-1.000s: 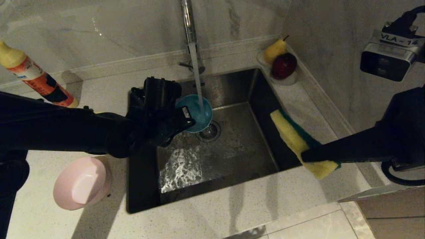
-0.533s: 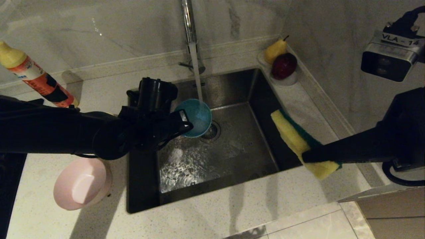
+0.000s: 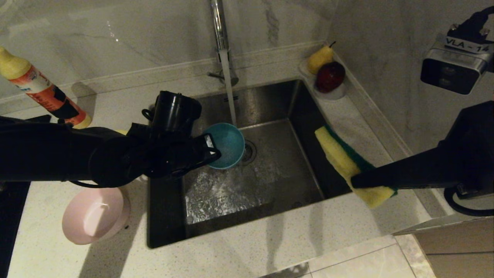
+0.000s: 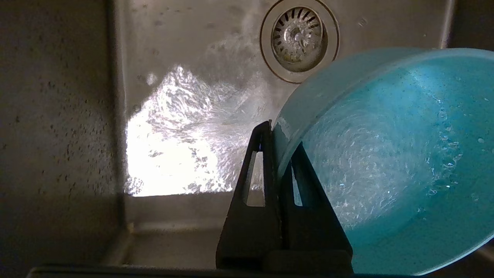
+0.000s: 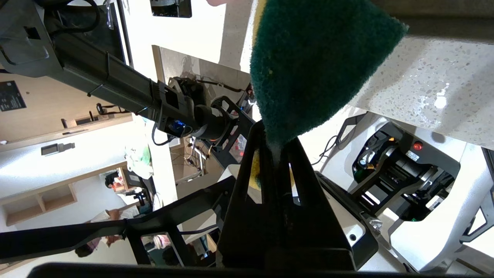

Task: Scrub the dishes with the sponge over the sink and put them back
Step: Rinse the bowl

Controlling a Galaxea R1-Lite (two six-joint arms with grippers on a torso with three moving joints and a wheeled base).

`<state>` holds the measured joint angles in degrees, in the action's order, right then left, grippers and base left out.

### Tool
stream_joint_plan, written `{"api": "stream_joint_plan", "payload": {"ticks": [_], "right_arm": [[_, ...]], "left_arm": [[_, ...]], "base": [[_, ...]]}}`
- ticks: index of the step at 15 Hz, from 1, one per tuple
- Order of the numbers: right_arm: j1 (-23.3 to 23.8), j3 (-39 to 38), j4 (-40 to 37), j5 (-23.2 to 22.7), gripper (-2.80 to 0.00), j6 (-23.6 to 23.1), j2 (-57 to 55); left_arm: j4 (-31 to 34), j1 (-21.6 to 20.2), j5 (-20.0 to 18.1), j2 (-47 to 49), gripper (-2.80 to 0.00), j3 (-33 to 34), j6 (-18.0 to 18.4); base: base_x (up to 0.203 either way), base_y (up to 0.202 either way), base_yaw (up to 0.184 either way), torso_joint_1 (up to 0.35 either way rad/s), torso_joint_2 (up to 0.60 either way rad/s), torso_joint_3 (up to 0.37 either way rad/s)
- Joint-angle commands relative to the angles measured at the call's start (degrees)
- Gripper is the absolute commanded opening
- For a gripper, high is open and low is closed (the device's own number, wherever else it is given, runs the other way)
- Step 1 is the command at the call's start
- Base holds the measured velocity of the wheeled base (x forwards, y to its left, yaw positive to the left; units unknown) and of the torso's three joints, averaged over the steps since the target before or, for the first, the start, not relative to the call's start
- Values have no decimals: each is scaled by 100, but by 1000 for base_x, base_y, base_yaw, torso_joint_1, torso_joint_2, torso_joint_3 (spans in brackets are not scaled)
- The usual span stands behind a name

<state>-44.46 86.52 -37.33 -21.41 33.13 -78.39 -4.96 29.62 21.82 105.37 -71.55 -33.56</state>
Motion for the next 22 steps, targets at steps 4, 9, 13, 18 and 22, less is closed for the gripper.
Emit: {"api": "stream_joint_plan", "payload": {"ticks": [4,9,13,18,22], "right_arm": [[-10,-80,-20,-18,-280,27,60],[-10,-153,-11,-13,-280,9,70],[-10,-161,-11,-13,-280,9,61],[-10,-144,-11,-13,-280,9,103],[-10,-144,-11,-4,-280,9,131]], "left_arm": [[16,-9,30,241,-280,-192,-19],[147,-2,32,662,-280,-658,-159],[153,-7,41,716,-280,-746,-212],[228,-7,41,539,-280,-676,-212],[250,-9,41,451,-280,-599,-221]], "base": [[0,0,0,0,0,0],[0,0,0,0,0,0],[0,0,0,0,0,0],[0,0,0,0,0,0],[0,0,0,0,0,0]]}}
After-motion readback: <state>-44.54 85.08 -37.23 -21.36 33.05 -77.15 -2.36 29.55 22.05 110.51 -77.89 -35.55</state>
